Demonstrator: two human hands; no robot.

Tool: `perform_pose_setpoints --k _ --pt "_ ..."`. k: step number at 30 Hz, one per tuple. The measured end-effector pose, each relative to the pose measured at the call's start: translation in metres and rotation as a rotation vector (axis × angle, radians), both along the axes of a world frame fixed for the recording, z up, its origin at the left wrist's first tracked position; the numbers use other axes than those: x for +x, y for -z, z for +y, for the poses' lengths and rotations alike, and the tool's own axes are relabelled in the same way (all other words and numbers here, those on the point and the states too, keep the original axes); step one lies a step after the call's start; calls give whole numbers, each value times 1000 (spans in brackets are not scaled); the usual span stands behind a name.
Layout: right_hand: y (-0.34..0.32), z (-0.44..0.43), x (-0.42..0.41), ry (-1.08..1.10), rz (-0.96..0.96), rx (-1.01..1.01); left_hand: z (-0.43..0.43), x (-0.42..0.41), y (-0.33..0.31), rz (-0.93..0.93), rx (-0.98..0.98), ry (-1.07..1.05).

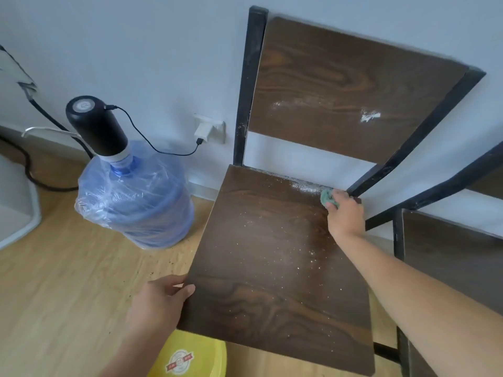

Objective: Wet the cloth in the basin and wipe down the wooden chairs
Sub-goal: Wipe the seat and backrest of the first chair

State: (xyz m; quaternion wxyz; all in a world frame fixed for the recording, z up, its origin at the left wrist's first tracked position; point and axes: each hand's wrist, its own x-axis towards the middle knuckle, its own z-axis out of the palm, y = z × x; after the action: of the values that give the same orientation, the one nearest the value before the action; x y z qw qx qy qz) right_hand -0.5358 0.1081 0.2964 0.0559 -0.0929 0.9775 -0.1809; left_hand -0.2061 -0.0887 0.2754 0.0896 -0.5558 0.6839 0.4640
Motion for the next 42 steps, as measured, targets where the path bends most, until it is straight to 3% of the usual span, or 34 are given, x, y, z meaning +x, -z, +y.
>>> perform_pose_setpoints --k 5,8,15,18,20,22,26,28,34,40,42 --pt "17 -23 7 152 72 23 -3 -2 -1 -26 15 -23" --pt "15 -53 10 107 26 -66 -3 -3 -4 -22 24 -27" --pt "34 -143 65 -365 55 -260 -7 -1 3 -10 19 4" --pt "38 -148 77 -648 109 -202 -5 -2 0 -14 16 2" --pt "36 -136 64 -719 156 -138 -6 -3 1 -15 15 3" --pt "35 -113 43 -576 186 -103 -6 -5 -2 -25 27 2" --pt "25 -76 18 -39 188 -100 -5 -7 -4 -75 31 7" --pt "24 -95 27 0 177 -123 -4 -5 -2 -86 25 -3" --pt "48 -179 98 -489 128 -253 -5 -7 -5 -88 5 3" --pt "53 -136 128 -886 150 -255 -5 -6 -7 -89 2 5" --pt "51 -116 107 -841 180 -195 -4 -6 -6 -86 -8 -8"
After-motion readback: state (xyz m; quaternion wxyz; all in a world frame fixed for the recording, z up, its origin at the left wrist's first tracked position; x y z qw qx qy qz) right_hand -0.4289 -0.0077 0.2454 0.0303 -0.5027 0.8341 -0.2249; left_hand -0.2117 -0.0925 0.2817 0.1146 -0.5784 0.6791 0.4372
